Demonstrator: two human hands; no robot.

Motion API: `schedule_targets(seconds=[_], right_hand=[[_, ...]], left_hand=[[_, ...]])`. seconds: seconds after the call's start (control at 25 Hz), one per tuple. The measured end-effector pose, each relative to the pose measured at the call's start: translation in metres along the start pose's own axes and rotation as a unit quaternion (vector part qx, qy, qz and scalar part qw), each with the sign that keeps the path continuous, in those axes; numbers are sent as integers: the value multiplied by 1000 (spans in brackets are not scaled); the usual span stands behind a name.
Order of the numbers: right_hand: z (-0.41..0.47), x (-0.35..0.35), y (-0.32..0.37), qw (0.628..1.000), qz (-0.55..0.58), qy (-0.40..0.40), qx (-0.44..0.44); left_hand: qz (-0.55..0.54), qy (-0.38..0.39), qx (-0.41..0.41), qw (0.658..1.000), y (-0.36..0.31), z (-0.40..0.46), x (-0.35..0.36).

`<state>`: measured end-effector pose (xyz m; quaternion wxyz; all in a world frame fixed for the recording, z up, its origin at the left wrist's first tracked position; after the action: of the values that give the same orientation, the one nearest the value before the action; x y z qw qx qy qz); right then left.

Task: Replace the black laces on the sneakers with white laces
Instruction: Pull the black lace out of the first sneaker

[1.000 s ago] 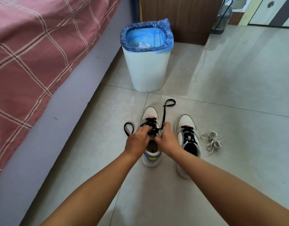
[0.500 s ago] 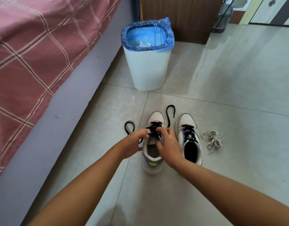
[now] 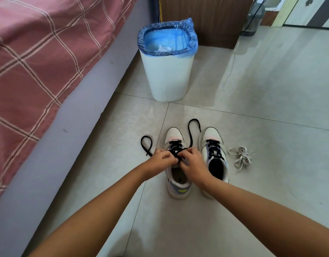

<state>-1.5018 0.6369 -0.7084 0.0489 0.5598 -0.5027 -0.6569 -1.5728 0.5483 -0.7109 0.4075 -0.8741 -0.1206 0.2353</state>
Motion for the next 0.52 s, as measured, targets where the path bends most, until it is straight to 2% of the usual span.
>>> schedule_targets(seconds=[0.08, 0.16, 0.24, 0.32, 0.44, 0.52], right_hand=[[0, -7, -4, 998, 42, -37, 30], [-4, -6, -6, 994, 59, -66, 59], [-9, -2, -7, 990, 63, -88, 91], [-13, -4, -9, 980, 70, -129, 133], [-15, -10, -12, 953, 105, -191, 213], [-16, -6, -18, 944, 108, -182, 255]], left_hand=[[161, -54, 99, 980, -13, -2, -4], [194, -176, 151, 953, -23, -9, -13], [140, -286, 116, 941, -21, -18, -19], [49, -340, 58, 937, -11, -23, -20], [-97, -358, -20, 928, 5, -23, -17], [-152, -341, -58, 926, 14, -21, -11]])
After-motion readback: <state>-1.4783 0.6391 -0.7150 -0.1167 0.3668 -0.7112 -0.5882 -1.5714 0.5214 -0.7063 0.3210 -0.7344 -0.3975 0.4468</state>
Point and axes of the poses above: each hand's wrist, its own z-axis towards the middle knuckle, its own x-axis out of the palm, y = z × x, the point moved 9 cm from there along z, towards the middle knuckle, and after that the axes turned 8 degrees about -y, right-handed, at the moved point
